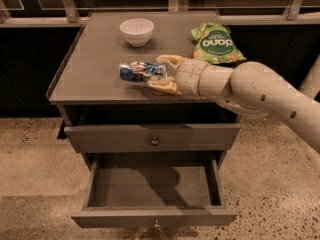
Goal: Pick redbull can from middle drawer and place on counter
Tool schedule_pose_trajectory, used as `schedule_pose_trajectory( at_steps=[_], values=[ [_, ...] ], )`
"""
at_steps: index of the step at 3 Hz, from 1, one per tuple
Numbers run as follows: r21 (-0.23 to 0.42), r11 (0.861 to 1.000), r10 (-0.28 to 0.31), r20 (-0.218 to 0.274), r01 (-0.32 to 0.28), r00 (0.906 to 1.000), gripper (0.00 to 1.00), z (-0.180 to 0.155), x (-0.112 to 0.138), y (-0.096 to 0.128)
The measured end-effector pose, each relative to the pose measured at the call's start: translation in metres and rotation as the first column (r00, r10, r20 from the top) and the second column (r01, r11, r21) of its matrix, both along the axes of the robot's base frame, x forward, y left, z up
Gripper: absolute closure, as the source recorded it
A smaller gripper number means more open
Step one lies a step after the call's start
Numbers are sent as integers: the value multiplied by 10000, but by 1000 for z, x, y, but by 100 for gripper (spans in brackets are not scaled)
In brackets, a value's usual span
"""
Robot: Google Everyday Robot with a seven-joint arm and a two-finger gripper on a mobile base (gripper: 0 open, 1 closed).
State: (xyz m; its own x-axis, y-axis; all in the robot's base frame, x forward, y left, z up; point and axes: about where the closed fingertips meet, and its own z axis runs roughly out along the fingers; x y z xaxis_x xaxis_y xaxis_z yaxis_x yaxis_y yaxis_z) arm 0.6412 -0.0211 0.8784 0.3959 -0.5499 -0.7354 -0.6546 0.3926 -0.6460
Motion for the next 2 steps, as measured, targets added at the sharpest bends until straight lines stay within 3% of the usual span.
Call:
schedule_pose_trajectory(
  at_steps=[1,2],
  values=[
    [0,10000,0,0,0,10000,11,0,0,0],
    [0,10000,1,0,-1,10000,0,0,0,0]
  ],
)
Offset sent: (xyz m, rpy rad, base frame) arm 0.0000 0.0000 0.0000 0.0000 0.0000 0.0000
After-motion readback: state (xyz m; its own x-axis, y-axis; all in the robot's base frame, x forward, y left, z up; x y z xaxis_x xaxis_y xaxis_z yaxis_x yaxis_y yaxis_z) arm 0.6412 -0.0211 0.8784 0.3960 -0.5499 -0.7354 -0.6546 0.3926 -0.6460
